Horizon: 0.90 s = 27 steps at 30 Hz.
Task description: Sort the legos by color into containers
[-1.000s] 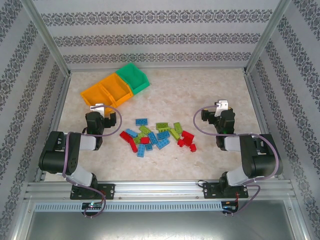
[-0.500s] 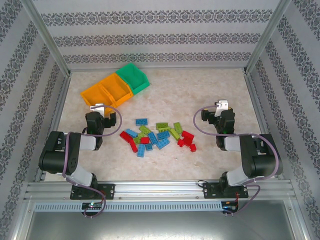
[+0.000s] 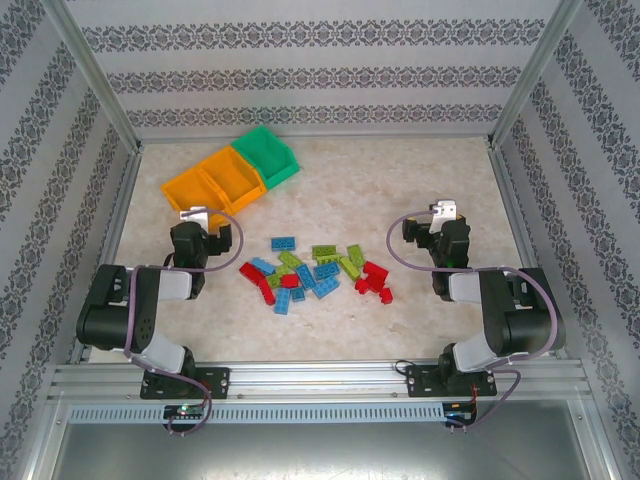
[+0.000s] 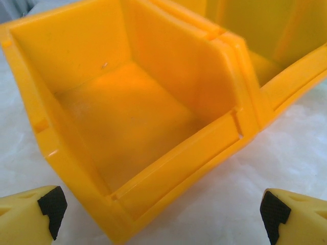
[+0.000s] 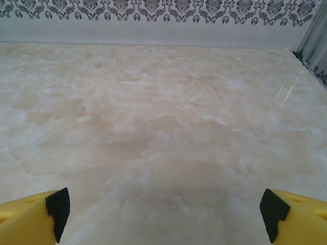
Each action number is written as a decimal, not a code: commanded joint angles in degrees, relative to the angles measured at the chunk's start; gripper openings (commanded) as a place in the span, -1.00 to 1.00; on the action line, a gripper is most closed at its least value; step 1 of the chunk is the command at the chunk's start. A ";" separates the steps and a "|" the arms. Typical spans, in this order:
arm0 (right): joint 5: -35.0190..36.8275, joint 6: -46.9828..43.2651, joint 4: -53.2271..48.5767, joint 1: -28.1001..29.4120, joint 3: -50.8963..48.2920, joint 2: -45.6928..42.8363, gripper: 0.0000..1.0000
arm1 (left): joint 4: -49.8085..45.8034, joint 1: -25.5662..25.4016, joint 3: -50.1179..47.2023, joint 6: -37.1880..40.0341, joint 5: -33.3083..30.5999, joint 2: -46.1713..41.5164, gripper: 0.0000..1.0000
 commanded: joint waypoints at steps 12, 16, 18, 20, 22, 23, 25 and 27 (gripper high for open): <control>-0.40 1.00 0.04 -0.71 0.98 0.42 0.96 | -53.63 1.07 28.38 -16.73 -14.31 -8.01 0.99; -0.43 1.09 0.04 -0.71 0.98 0.45 0.96 | -63.29 1.98 37.51 -21.62 -12.93 0.26 0.99; -0.40 1.01 0.04 -0.71 0.98 0.48 0.96 | -65.85 2.29 40.75 -23.39 -12.37 3.99 0.95; -0.44 1.05 0.04 -0.71 0.98 0.41 0.96 | -68.29 2.97 42.80 -26.33 -12.26 6.64 0.92; -0.40 1.14 0.04 -0.71 0.98 0.41 0.96 | -68.29 4.44 42.77 -29.12 -9.68 7.59 0.89; -0.40 1.11 0.04 -0.71 0.98 0.45 0.96 | -67.38 5.38 42.17 -30.28 -7.82 7.70 0.87; -0.44 1.16 0.02 -0.75 0.98 0.46 0.96 | -66.02 7.17 41.59 -31.69 -4.23 8.24 0.82; -0.41 1.17 0.04 -0.71 0.98 0.49 0.97 | -65.68 8.67 42.17 -31.58 -1.57 9.67 0.77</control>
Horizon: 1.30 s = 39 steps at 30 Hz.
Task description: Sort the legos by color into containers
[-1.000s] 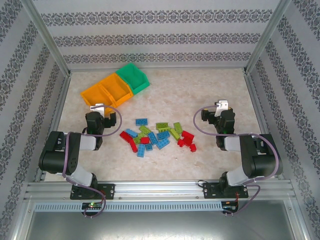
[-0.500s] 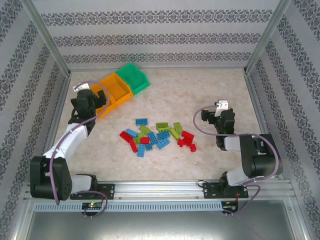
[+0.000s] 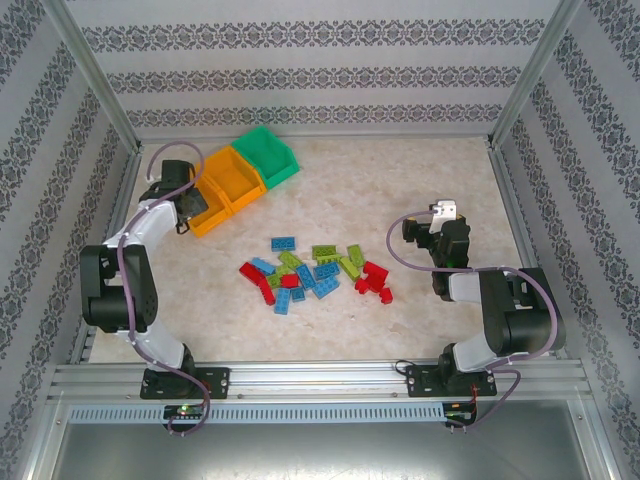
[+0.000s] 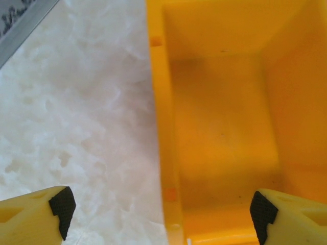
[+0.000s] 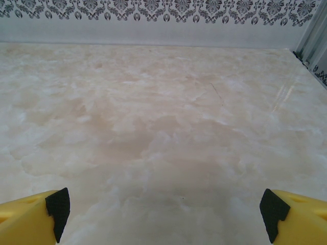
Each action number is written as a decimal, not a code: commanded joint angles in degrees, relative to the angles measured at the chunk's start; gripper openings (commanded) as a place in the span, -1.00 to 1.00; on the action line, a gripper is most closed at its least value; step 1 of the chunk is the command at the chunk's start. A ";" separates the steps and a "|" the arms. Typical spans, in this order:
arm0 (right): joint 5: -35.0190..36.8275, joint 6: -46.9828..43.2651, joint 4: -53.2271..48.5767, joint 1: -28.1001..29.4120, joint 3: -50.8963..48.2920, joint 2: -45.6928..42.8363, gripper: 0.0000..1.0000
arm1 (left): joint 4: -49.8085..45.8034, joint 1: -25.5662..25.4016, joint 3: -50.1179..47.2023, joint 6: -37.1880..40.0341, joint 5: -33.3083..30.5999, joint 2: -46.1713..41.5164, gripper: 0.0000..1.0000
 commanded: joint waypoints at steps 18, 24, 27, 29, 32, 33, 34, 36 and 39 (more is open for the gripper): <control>-0.73 1.51 -31.64 3.77 11.78 -14.13 0.96 | -3.44 4.32 8.31 -1.80 11.27 11.78 -0.28; -6.07 5.78 -48.60 6.50 21.43 -13.25 0.85 | -1.31 4.00 6.01 1.84 12.37 10.29 -0.80; -7.56 8.83 -52.55 8.04 24.42 -12.40 0.79 | 0.16 3.25 3.83 4.49 13.57 8.60 -0.92; -8.45 10.71 -55.04 9.16 26.41 -11.55 0.75 | 1.06 2.38 2.33 5.46 13.96 7.56 -0.93; -8.90 12.22 -59.76 11.31 29.70 -9.26 0.68 | 2.72 0.80 0.48 5.77 15.88 6.48 -0.97; -8.60 12.30 -61.99 12.22 31.22 -8.27 0.66 | 3.21 0.02 0.15 5.82 16.23 6.18 -0.98; -7.83 12.29 -64.77 13.25 32.61 -7.16 0.65 | 3.63 -0.85 0.08 6.29 16.55 6.06 -0.98; -5.49 12.26 -71.44 15.36 36.28 -4.47 0.64 | 4.03 -2.91 0.42 7.38 16.62 5.92 -1.00; -4.59 12.61 -80.43 18.08 41.35 0.31 0.64 | 3.80 -6.45 2.21 9.35 16.27 6.43 -1.00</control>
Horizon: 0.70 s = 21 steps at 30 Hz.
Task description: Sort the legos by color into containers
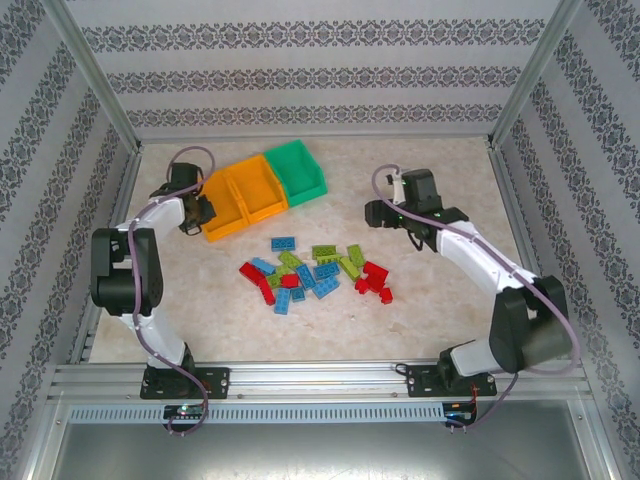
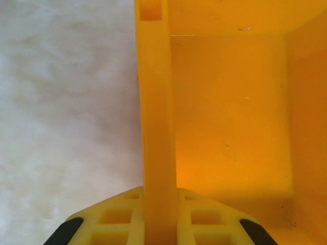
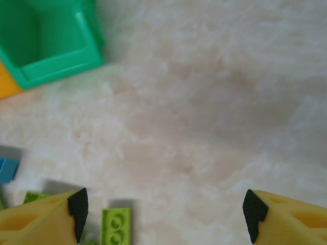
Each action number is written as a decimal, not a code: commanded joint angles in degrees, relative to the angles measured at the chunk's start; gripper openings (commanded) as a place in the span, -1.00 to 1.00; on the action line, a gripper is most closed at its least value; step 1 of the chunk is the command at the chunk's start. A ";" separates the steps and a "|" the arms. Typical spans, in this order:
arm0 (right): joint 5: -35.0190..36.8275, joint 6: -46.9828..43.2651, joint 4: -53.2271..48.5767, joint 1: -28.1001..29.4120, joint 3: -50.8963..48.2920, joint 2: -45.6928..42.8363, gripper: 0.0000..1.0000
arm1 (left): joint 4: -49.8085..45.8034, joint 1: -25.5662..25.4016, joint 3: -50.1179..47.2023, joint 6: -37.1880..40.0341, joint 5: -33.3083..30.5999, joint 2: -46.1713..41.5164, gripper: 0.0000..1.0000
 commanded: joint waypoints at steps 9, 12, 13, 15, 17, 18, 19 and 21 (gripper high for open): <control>1.22 1.90 -8.59 12.12 3.93 5.65 0.61 | 1.98 -10.01 6.14 4.97 4.53 4.35 -0.97; 2.53 -0.07 -8.35 15.09 5.57 7.41 0.59 | 2.46 -10.49 7.42 3.95 5.04 5.76 -0.97; 2.27 -0.68 -8.33 15.86 6.10 8.21 0.57 | 2.59 -10.58 8.04 3.82 5.35 6.30 -0.97; 1.23 -1.31 -8.75 16.62 6.83 9.49 0.55 | 2.44 -10.68 9.25 3.99 6.17 7.23 -0.96; -0.47 -1.01 -10.61 17.27 8.08 11.00 0.46 | 2.42 -11.15 10.15 5.16 6.75 7.73 -0.96; -1.41 -1.00 -11.44 17.69 8.40 11.55 0.42 | 2.42 -11.59 10.48 6.12 6.75 7.91 -0.96; -1.75 -1.12 -11.86 18.67 8.13 11.70 0.41 | 2.25 -12.09 10.72 7.25 6.62 8.02 -0.96; -1.76 -2.24 -11.12 20.80 6.72 11.24 0.46 | 2.20 -12.88 10.74 8.69 6.52 8.10 -0.95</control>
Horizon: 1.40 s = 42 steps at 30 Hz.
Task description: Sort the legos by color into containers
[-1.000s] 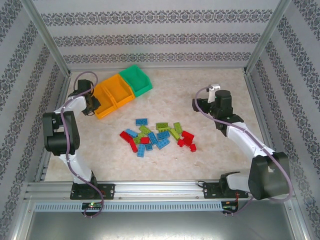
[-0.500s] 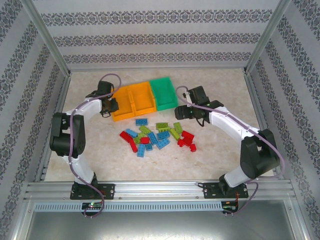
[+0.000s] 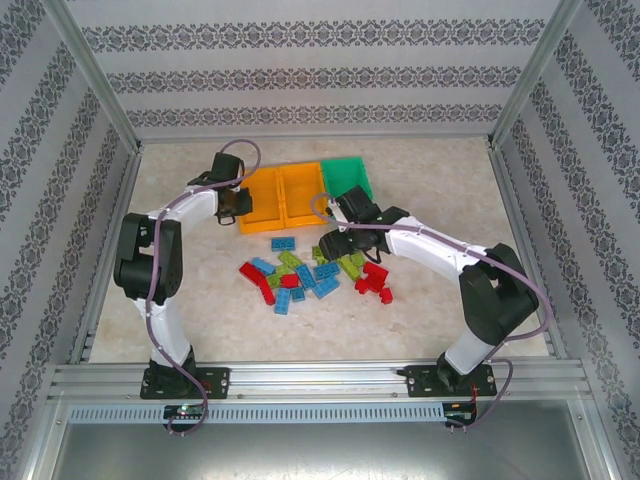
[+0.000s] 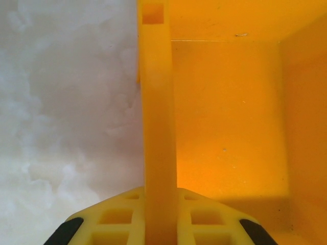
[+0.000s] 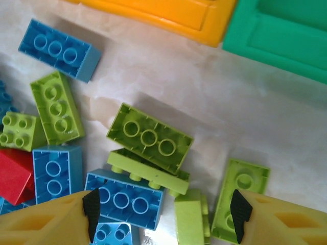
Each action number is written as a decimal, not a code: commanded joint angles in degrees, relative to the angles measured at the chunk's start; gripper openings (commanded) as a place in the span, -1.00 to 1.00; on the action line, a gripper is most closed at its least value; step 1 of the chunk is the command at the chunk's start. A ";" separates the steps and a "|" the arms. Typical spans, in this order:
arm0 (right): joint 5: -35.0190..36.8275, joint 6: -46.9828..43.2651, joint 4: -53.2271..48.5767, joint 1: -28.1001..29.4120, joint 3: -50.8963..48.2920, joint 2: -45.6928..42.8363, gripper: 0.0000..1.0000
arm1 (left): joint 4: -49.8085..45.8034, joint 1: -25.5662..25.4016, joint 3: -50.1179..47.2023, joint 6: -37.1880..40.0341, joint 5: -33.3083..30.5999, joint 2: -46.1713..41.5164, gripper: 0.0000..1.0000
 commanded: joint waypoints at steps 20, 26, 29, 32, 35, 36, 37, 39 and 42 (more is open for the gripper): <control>0.48 10.53 -0.56 13.84 -0.26 4.68 0.35 | 3.84 -3.41 -6.55 1.86 1.85 -9.13 0.11; 4.16 13.64 -1.80 14.13 -3.36 1.33 0.39 | 6.48 -3.45 -13.30 1.67 0.61 -17.78 0.44; 4.63 16.06 -3.31 14.20 -4.23 0.09 0.41 | 7.75 -3.76 -15.89 1.59 0.69 -21.39 0.53; 3.60 16.92 -2.45 15.58 -5.87 -1.38 0.43 | 8.61 -4.21 -17.88 1.39 0.70 -23.43 0.58; 5.31 16.21 -2.55 17.53 -7.70 -2.12 0.54 | 9.32 -4.29 -19.48 0.93 1.36 -24.56 0.58; 5.28 15.93 -2.48 17.64 -8.18 -2.04 0.57 | 9.58 -4.29 -19.90 0.85 1.81 -24.75 0.58; 5.47 15.74 -2.54 17.75 -8.67 -1.83 0.58 | 9.78 -4.23 -20.26 0.71 2.08 -24.82 0.58; 6.74 15.37 -2.71 17.76 -9.03 -1.35 0.61 | 10.12 -4.38 -20.75 0.59 2.59 -25.06 0.58; 9.01 14.88 -2.65 17.76 -9.12 -0.80 0.75 | 10.00 -4.45 -20.99 0.60 2.79 -25.41 0.58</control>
